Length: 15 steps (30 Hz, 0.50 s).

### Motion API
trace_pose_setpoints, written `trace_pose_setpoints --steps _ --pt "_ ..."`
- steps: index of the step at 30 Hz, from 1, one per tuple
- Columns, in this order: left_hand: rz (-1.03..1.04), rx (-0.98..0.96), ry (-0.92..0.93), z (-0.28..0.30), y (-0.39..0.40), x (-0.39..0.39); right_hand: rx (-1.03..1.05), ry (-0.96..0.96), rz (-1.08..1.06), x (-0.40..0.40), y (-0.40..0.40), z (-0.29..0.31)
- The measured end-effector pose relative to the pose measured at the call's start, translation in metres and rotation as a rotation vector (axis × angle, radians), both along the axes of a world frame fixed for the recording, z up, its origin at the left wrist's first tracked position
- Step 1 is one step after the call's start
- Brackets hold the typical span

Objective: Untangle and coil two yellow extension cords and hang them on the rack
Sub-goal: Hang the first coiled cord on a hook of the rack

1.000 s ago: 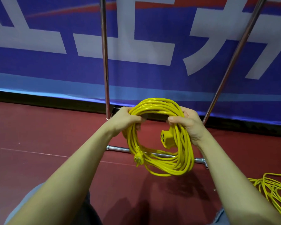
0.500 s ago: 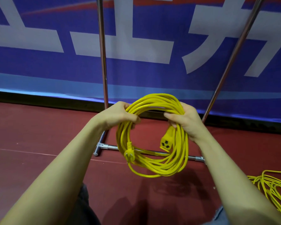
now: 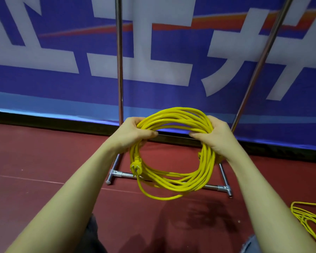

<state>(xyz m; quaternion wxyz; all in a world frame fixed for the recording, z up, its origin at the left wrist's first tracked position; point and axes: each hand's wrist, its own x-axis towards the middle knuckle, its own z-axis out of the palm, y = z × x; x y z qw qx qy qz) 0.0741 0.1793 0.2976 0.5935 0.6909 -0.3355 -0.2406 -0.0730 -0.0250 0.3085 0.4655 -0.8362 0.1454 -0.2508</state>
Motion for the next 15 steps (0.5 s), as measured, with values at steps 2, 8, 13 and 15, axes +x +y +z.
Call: trace_pose_setpoints --steps 2,8,13,15 --pt "0.004 0.009 0.013 0.007 0.009 -0.002 0.015 0.007 0.030 -0.006 0.004 0.005" --pt "-0.009 0.004 -0.022 0.037 0.025 -0.016 0.058 -0.044 0.097 -0.023 0.019 0.028" --pt "0.044 -0.062 -0.127 0.084 0.027 -0.023 -0.018 -0.210 0.116 -0.023 0.037 0.072" --pt "0.076 -0.089 -0.193 0.110 0.026 -0.023 -0.051 -0.249 0.113 -0.020 0.040 0.097"
